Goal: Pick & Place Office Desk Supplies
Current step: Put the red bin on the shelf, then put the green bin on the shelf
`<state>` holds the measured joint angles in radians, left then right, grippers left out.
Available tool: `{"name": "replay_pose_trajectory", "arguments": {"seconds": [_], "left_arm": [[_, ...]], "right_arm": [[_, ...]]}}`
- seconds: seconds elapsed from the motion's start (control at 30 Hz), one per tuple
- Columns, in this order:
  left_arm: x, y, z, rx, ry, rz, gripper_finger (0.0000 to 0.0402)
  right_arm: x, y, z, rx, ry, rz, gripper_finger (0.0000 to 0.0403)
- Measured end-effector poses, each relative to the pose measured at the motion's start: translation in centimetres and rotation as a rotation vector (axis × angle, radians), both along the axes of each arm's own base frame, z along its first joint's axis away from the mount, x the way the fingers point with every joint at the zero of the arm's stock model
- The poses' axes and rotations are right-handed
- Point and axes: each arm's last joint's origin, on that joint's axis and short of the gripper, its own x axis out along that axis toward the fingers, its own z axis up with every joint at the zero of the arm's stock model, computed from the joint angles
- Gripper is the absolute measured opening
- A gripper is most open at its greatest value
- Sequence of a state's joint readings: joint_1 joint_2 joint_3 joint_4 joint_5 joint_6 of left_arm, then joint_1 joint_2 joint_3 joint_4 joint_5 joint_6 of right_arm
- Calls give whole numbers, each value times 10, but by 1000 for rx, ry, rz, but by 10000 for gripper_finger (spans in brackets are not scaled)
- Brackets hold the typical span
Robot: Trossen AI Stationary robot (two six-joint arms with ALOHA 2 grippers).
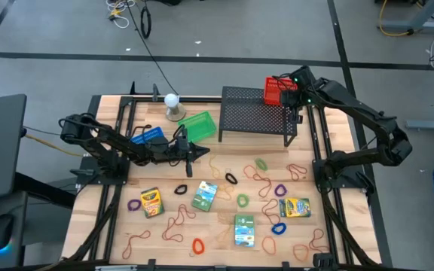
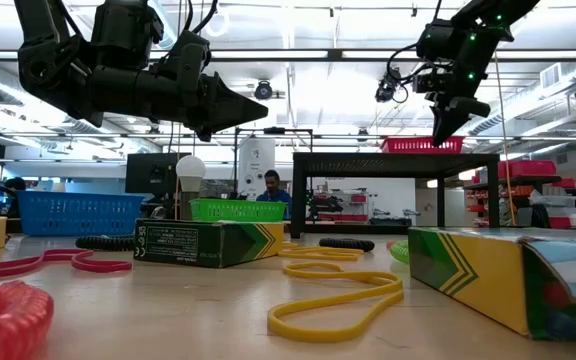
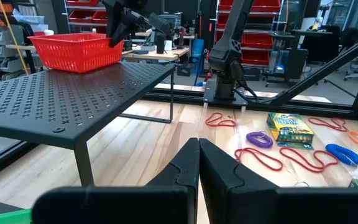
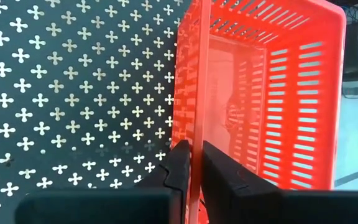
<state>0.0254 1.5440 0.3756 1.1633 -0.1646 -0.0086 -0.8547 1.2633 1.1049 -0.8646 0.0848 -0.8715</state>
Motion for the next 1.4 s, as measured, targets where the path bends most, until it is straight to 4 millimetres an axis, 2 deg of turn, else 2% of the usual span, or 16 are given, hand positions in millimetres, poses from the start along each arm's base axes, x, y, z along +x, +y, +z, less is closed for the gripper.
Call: {"name": "replay_pose_trajectory", "arguments": {"seconds": [0.47,0.77,0.9,1.17,1.4], "left_arm": [[0,0,0,0,0,0,12],[0,0,0,-8,-1,0,12],[0,0,-1,-18,2,0,12],[0,0,-3,-30,25,-12,12],[0,2,-3,-107,12,-3,12]], "right_arm": [[0,2,-1,8,23,25,46],[7,9,-1,7,31,61,48],[9,11,-1,-13,51,42,68],[12,18,3,-53,50,34,134],[8,46,25,-176,17,45,157]]}}
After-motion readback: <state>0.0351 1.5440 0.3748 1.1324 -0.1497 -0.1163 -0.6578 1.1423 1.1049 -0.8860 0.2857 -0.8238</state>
